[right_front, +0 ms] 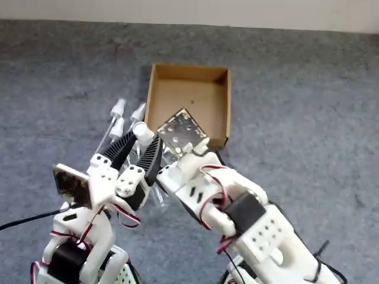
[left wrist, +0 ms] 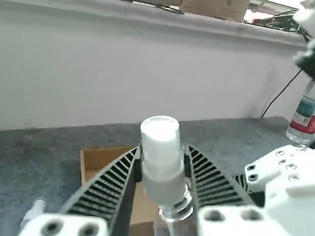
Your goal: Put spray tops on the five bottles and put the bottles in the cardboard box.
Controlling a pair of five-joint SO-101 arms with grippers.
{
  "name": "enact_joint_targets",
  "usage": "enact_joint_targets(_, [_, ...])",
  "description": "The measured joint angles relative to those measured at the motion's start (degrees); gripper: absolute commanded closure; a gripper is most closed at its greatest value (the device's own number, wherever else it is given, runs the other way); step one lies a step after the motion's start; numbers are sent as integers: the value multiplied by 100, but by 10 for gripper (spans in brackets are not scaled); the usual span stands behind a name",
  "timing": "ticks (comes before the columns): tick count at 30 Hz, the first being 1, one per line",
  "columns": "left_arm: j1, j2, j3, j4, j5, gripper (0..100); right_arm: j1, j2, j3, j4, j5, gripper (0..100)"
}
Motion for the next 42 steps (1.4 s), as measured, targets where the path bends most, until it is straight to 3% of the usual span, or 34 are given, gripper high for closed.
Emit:
enact_joint_targets(6, [105, 0, -229, 97, -167, 864, 26, -809, 431, -53, -9, 995])
enact_joint_targets(15, [70, 9, -738, 132, -334, 864, 97, -1037, 1556, -1152, -44, 995])
enact_joint_targets(24, [-677, 9, -1204, 123, -343, 864, 615, -1055, 1618, -1266, -44, 995])
enact_joint_targets(29, [-1187, 9, -747, -545, -343, 864, 624, -1055, 1618, -1266, -44, 995])
enact_joint_targets(42, [-1196, 9, -387, -1055, -501, 864, 290, -1055, 1960, -1266, -44, 995])
